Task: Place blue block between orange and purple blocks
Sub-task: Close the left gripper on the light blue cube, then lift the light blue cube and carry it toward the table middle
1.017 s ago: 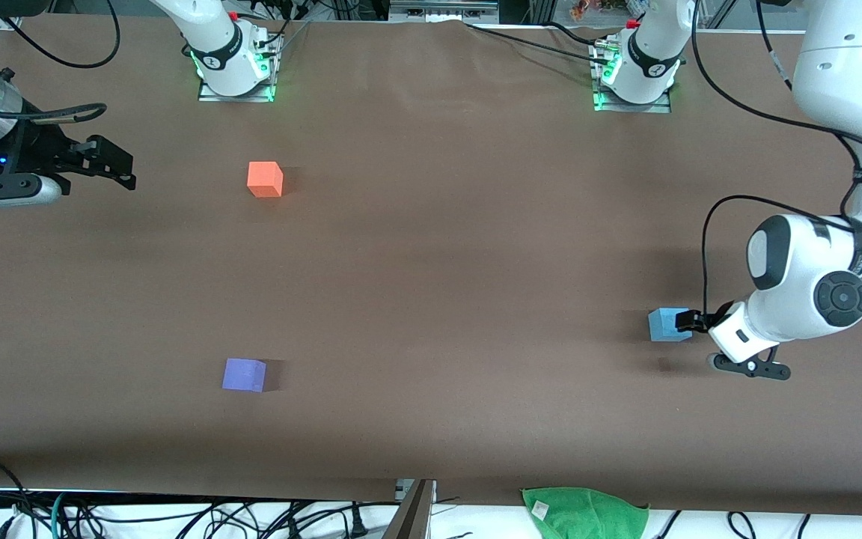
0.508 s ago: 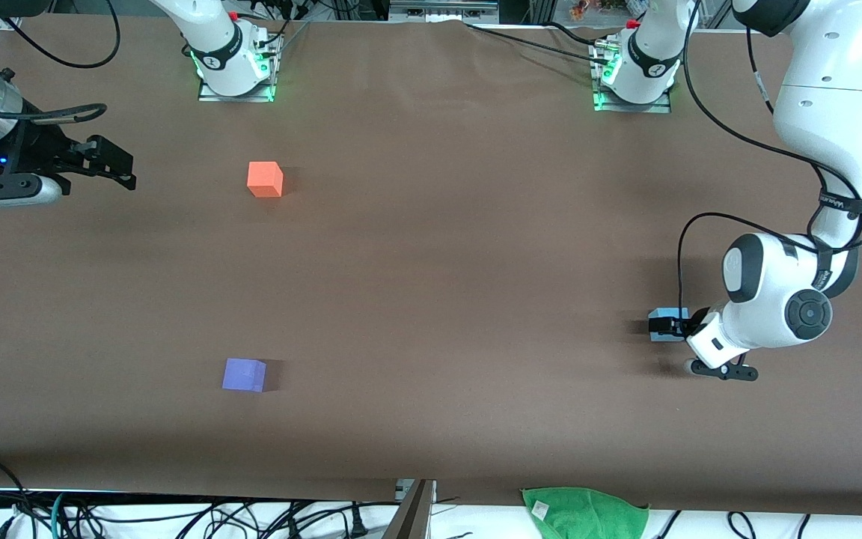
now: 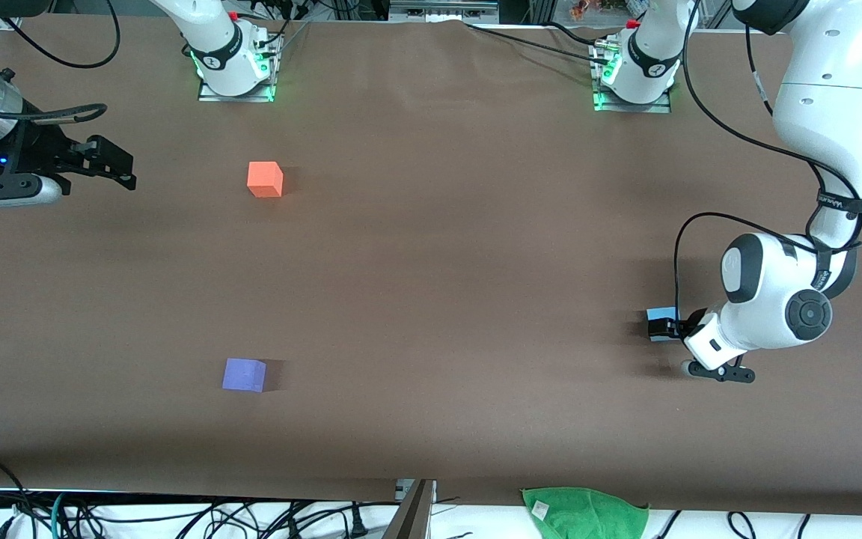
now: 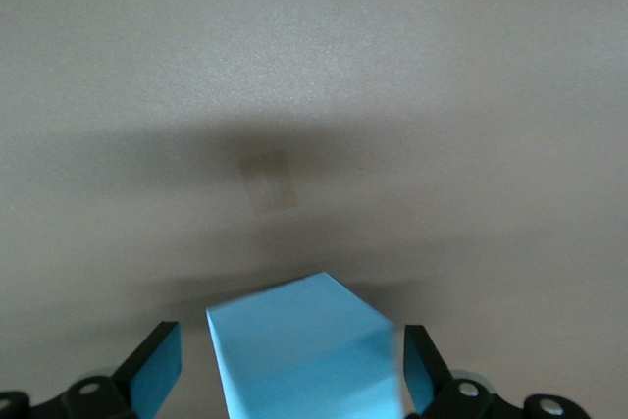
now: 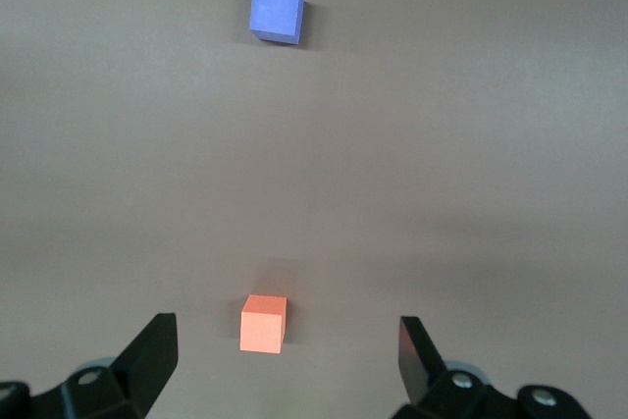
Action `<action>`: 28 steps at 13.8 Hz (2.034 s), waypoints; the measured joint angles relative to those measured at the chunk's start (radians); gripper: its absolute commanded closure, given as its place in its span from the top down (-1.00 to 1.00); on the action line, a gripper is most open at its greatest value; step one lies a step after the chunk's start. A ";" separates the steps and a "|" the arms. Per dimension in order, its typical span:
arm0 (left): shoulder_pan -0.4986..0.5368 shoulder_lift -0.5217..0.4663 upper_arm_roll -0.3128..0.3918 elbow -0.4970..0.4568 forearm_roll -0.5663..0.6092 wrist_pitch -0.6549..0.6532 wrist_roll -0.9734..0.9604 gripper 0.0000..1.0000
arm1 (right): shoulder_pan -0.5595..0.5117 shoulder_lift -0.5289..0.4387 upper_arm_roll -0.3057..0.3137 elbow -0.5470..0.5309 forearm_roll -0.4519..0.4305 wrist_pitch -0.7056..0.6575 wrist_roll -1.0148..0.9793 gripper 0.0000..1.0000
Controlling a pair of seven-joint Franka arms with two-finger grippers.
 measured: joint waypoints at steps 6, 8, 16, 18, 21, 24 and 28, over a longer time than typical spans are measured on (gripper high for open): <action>0.011 -0.049 -0.001 0.008 0.000 -0.093 0.000 1.00 | 0.000 0.000 0.000 0.000 0.000 0.000 0.000 0.99; 0.021 -0.035 0.000 -0.002 0.000 -0.091 0.000 1.00 | 0.000 0.000 0.000 0.000 0.000 0.000 0.000 0.99; 0.020 0.029 -0.006 -0.014 0.000 -0.018 0.000 -1.00 | 0.000 0.000 0.000 0.000 0.000 0.000 0.000 0.99; 0.022 0.022 -0.005 -0.012 0.000 -0.023 0.000 -1.00 | 0.000 0.000 0.000 0.000 0.000 0.000 0.000 0.99; 0.024 -0.040 -0.031 0.005 0.000 -0.134 0.000 -1.00 | 0.000 0.000 0.000 0.000 0.000 0.000 0.000 0.99; 0.021 -0.144 -0.169 0.012 -0.002 -0.278 -0.055 -1.00 | 0.000 0.000 0.000 -0.001 0.000 0.000 0.000 0.99; -0.023 -0.156 -0.324 -0.005 -0.003 -0.289 -0.258 -0.96 | 0.000 0.000 0.000 -0.001 0.000 0.000 0.000 0.99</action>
